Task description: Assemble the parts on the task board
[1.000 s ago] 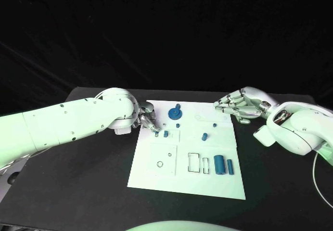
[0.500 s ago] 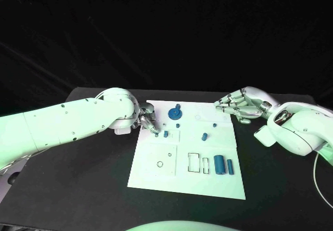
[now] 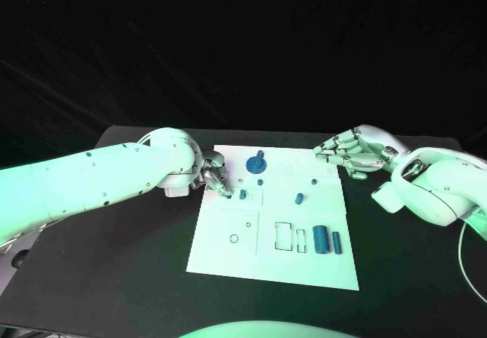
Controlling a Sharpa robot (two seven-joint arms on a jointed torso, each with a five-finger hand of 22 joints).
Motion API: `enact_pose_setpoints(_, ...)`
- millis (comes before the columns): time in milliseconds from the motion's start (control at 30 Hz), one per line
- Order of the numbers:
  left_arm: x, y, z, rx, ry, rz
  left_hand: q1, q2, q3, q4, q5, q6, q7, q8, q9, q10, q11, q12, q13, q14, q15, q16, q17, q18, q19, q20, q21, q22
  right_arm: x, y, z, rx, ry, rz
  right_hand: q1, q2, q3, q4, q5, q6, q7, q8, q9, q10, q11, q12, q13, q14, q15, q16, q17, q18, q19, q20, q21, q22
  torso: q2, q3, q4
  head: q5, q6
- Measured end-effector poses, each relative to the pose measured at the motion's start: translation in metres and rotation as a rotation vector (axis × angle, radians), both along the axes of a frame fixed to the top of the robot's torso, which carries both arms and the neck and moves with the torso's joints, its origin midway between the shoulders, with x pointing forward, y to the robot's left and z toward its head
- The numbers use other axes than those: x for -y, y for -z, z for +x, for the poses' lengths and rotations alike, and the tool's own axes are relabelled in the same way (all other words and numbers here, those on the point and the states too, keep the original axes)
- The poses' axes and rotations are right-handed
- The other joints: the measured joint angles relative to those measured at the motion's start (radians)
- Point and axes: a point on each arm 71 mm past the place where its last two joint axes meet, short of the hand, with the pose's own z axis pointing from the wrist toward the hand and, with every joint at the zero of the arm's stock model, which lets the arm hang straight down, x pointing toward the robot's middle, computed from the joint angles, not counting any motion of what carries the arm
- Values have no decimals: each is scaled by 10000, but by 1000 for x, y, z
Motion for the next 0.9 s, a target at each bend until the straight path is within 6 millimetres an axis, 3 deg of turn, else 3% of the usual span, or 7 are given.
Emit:
enact_pose_setpoints(400, 1, 0, -1, 0, -1, 12, -105, 102, 55, 54, -10, 0, 2, -4, 2, -1, 1, 0, -13, 0, 0, 0, -1, 0, 0, 0, 0, 0, 0, 0, 1, -8, 4, -2, 0, 0, 0, 0, 0, 0, 0, 0, 1, 0, 0, 0, 1, 0, 0, 0, -1, 0, 0, 0, 0, 0, 2, -2, -2, 21, -2)
enact_pose_setpoints(467, 1, 0, -1, -3, -14, 33, -269, 256, 157, 116, -27, 1, 0, -5, 26, 34, 36, 0, -13, 0, 0, 0, -1, 0, 0, 0, 0, -1, 0, 0, 1, -11, 3, -2, 0, 0, 0, 0, 0, 0, 0, 0, 1, 0, 0, 0, 1, 0, 0, 0, -1, 0, 0, 0, 0, 0, 2, -1, 0, 21, -6)
enact_pose_setpoints(767, 4, 0, 0, -45, -109, 168, -1236, 527, 934, -157, 2, 92, -58, -5, 31, 149, -76, 190, 122, 0, 0, 0, -1, 0, 0, 0, 48, -1, 1, 1, 1, -34, 10, -16, 0, 0, 0, 0, 0, 0, 0, 0, 1, 0, 0, 0, 11, 0, 0, 0, -2, 0, 1, 0, 1, -20, -2, 12, -6, 13, 0)
enact_pose_setpoints(900, 4, 0, 0, -53, -147, 217, -1602, 402, 1269, -472, 1, 204, -96, -1, 15, 219, -76, 278, 206, 2, -2, 0, -1, 0, 0, 0, 57, -1, 1, 1, 1, -55, -6, -19, 0, 0, 0, 0, 0, 0, 0, 0, 1, 0, 0, 0, 11, 0, 0, 0, -2, 0, 0, 0, 1, -20, -3, 11, -23, 0, 14)
